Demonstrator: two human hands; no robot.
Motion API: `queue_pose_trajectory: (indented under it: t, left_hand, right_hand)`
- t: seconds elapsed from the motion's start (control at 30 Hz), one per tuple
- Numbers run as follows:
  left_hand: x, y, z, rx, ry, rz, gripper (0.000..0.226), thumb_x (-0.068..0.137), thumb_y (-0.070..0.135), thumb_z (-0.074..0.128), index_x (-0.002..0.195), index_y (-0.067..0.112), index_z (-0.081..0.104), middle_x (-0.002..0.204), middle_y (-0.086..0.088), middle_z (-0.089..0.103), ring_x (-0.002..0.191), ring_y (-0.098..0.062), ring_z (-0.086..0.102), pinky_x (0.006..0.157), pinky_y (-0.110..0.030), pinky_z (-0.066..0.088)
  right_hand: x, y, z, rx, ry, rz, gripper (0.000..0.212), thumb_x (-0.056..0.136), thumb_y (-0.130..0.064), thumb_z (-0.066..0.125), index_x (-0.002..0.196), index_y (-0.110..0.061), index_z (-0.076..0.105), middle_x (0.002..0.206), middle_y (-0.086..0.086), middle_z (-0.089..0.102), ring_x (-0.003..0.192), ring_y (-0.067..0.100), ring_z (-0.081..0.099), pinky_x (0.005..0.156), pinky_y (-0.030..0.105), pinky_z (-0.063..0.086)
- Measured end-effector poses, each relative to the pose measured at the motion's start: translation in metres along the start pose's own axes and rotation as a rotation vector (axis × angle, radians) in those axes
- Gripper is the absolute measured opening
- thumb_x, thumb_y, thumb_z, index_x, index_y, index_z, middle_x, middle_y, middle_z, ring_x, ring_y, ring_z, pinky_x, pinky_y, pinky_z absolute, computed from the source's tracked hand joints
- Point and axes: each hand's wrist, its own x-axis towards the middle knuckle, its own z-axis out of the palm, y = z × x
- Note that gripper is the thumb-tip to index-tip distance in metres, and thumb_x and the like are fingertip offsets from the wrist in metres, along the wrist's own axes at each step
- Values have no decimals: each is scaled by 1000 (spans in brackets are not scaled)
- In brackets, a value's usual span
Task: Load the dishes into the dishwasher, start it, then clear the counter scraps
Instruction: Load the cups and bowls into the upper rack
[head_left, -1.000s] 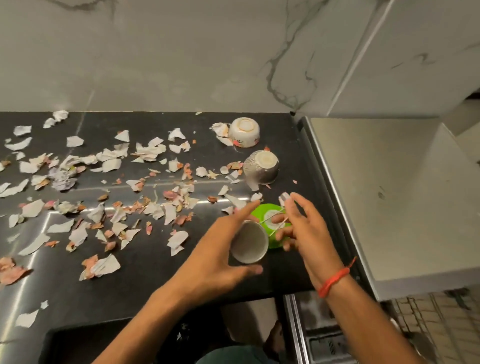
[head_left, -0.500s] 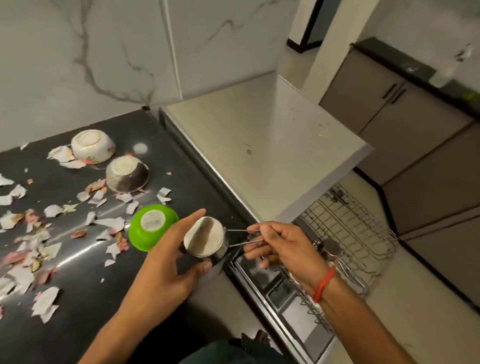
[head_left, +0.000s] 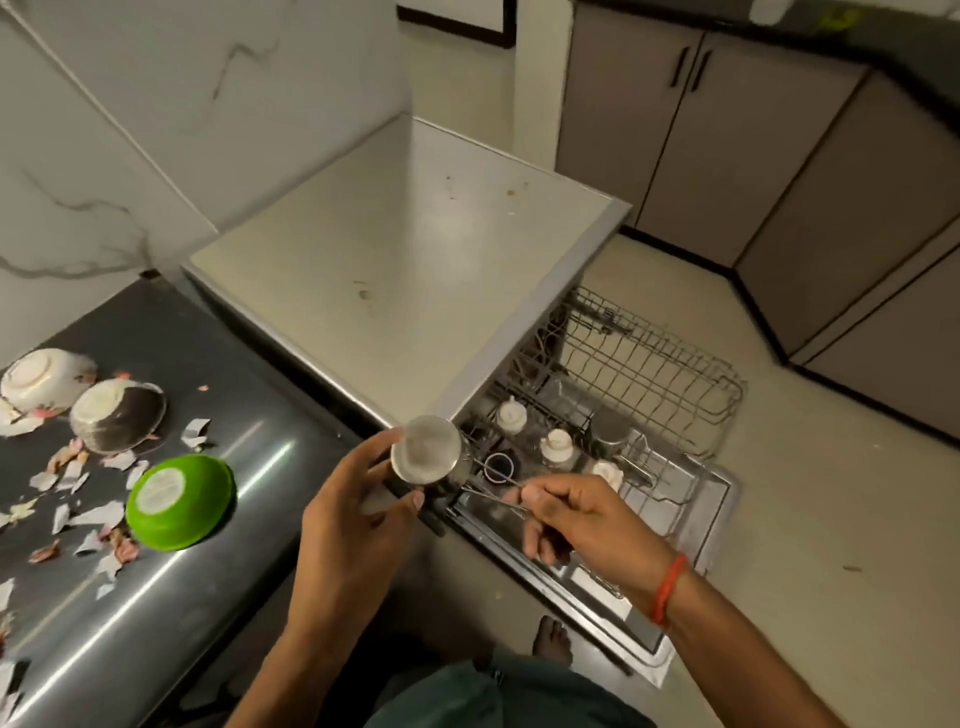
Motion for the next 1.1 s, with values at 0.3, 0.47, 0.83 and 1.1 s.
queue_pose_trajectory:
  t: [0.3, 0.47, 0.83, 1.1]
  left_hand:
    - [45, -4, 50, 123, -478, -114, 69, 88, 23, 76, 145, 48, 46, 139, 16, 61, 130, -6, 57, 103, -45, 53]
    - [91, -17, 68, 190, -637, -163, 73, 93, 31, 74, 147, 60, 34, 149, 27, 44, 136, 5, 45, 112, -29, 45]
    - [161, -47, 164, 90, -867, -611, 41, 98, 45, 64, 134, 31, 54, 128, 12, 60, 108, 4, 58, 89, -21, 47]
    - [201, -64, 261, -11, -607, -875, 35, 103, 33, 60, 124, 6, 63, 75, -1, 62, 44, -4, 58, 40, -17, 45]
  right_hand:
    - [9, 36, -56, 181, 198, 59, 28, 105, -18, 46, 106, -6, 72, 68, 12, 69, 53, 16, 56, 55, 25, 43]
    - [47, 46, -77, 201, 431, 135, 28, 107, -16, 45, 105, -5, 71, 68, 13, 69, 53, 17, 55, 52, 26, 40]
    - [137, 69, -86, 402, 661, 285, 22, 107, -16, 45, 109, -11, 66, 70, 6, 70, 54, 14, 61, 56, 26, 44]
    - [184, 108, -86, 422, 581, 353, 28, 102, -4, 41, 102, -11, 68, 80, 10, 72, 64, 21, 65, 56, 30, 45]
